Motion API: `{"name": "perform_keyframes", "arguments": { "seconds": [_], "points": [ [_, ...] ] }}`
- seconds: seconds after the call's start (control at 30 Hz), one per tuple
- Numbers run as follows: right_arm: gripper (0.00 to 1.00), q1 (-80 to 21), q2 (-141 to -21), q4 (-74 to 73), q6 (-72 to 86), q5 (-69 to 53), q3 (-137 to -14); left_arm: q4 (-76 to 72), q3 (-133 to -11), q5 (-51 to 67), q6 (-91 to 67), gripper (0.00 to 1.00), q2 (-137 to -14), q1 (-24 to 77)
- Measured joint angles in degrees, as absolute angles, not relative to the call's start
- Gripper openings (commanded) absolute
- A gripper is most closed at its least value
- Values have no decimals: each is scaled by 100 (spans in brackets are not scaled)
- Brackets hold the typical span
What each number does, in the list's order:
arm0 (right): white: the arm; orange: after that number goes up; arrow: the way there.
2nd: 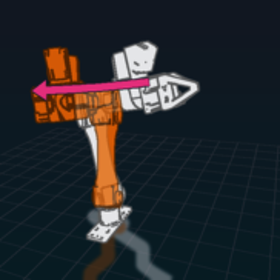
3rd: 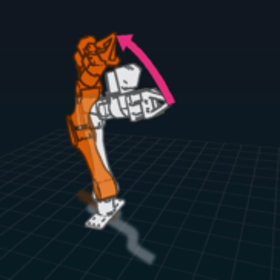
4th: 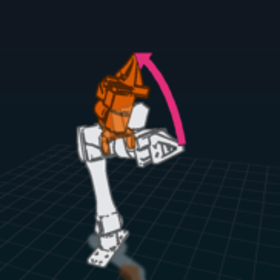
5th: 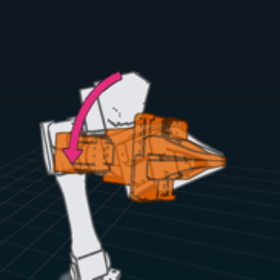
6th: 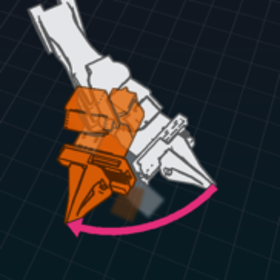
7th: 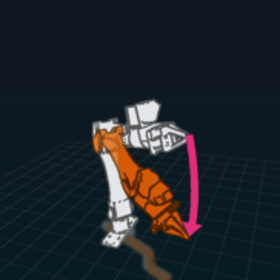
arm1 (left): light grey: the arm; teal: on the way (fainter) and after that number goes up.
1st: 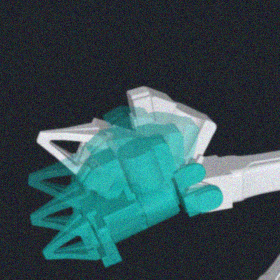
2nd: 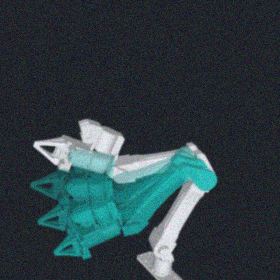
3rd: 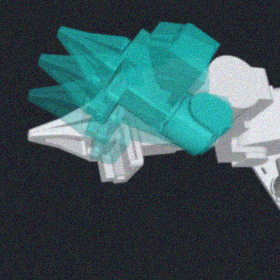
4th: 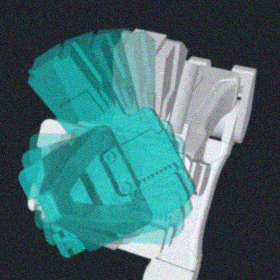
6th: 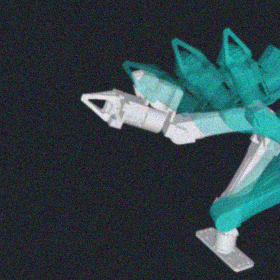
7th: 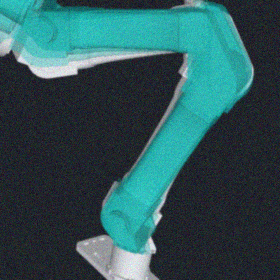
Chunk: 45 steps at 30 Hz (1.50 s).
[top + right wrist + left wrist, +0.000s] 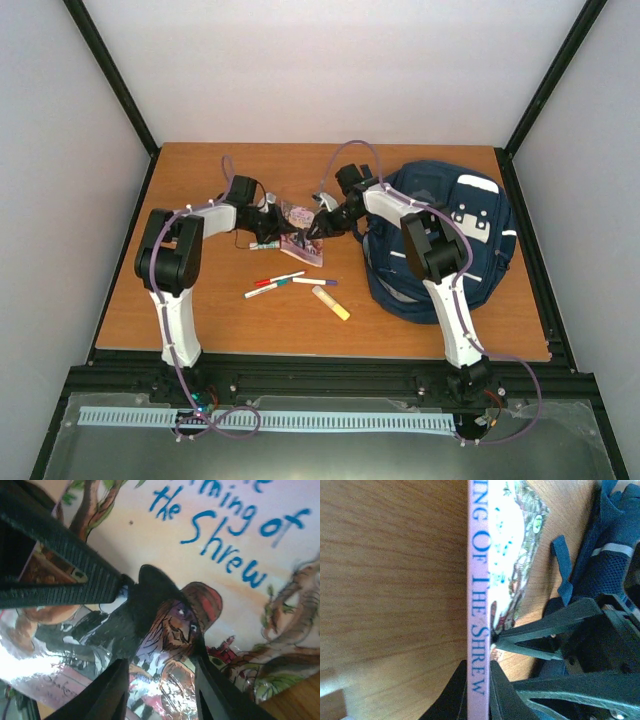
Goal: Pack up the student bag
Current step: Pick up the book from the center of the board.
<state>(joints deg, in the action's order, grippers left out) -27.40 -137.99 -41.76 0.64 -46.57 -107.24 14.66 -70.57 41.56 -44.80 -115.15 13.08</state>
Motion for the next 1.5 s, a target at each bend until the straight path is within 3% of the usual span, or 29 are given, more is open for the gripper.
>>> {"name": "perform_keyframes", "arguments": {
  "seconds": [0.07, 0.17, 0.43, 0.73, 1.17, 1.5],
  "points": [
    [51, -2764, -13727, -4185, 27, -4598, -10724, 1479, -7129, 4219, -4464, 1, -11629, 1219],
    [56, -2803, -13611, -4268, -67, -4482, -10720, 1472, -7236, 4318, -4456, 1, -11786, 1133],
    [59, -2871, -13194, -4532, -128, -4348, -10527, 1142, -7865, 4493, -4508, 1, -12287, 757],
    [63, -2871, -13019, -4574, -213, -4351, -10392, 1817, -9515, 4547, -4340, 1, -13347, 554],
    [66, -2871, -13010, -4827, -526, -4327, -10475, 2217, -9581, 4871, -3997, 1, -13544, 416],
    [65, -2897, -13010, -5277, -1487, -4401, -10753, 2058, -8503, 5024, -3922, 1, -12954, 440]
  ]
}}
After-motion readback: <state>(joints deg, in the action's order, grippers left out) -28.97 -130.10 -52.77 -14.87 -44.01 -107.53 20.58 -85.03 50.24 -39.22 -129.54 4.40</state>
